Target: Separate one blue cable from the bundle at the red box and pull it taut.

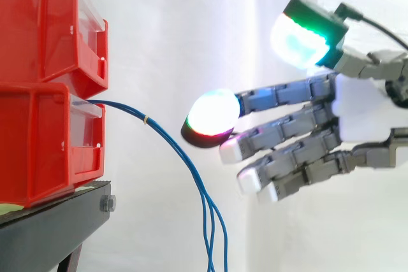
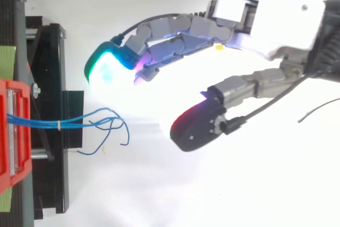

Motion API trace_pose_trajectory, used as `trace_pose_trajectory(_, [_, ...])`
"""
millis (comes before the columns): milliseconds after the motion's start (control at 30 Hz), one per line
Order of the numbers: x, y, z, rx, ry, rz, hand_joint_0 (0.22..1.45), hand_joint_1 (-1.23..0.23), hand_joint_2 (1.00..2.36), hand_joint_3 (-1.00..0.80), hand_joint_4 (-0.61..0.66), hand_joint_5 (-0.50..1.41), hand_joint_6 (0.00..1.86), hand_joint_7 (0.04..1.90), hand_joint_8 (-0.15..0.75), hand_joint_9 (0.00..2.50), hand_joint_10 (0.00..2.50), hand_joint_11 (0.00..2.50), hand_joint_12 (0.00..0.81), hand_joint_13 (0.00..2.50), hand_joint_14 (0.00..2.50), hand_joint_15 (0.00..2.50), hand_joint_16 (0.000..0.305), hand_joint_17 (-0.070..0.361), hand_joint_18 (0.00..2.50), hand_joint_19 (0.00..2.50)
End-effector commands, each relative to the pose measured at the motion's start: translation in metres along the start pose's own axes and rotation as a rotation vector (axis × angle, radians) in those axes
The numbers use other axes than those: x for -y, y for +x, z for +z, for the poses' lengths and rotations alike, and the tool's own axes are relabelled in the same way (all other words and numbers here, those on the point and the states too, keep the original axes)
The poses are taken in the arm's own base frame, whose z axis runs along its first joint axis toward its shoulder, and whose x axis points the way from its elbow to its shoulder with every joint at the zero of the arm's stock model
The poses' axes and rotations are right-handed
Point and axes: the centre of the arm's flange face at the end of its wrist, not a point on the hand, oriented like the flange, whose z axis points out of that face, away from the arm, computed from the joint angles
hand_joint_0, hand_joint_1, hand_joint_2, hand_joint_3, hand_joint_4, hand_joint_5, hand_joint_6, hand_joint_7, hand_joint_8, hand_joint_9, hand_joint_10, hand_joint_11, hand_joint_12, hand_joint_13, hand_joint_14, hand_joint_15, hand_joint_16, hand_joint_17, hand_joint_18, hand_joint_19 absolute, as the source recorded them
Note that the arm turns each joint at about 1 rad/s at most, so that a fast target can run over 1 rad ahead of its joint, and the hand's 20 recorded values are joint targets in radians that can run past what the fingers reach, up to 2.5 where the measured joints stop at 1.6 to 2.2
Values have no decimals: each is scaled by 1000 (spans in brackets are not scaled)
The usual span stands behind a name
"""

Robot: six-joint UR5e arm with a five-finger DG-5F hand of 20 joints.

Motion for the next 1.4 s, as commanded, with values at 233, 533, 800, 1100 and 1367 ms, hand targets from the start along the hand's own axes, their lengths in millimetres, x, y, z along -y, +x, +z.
trace_pose_trajectory(233, [40, 21, 29, 0, -32, 18, 500, -565, 1000, -500, 118, -214, 501, 688, 212, 552, 11, 386, 327, 622, 17, 454, 55, 123, 385, 526])
trace_pose_trajectory(533, [93, 37, 44, -66, -22, 62, 500, -563, 1000, -500, 136, -207, 502, 712, 213, 560, 12, 393, 329, 632, 18, 458, 55, 123, 395, 533])
trace_pose_trajectory(800, [82, 40, 54, -91, -103, 154, 501, -564, 1000, -500, 154, -191, 502, 823, 218, 571, 12, 414, 328, 647, 17, 467, 55, 123, 403, 543])
trace_pose_trajectory(1100, [81, 40, 55, -93, -110, 176, 511, -573, 1000, -500, 152, -182, 502, 908, 216, 582, 13, 445, 324, 682, 20, 493, 55, 124, 445, 561])
trace_pose_trajectory(1367, [91, 42, 57, -109, -107, 176, 530, -577, 1000, -500, 138, -175, 502, 963, 211, 598, 16, 465, 321, 729, 19, 512, 55, 123, 491, 578])
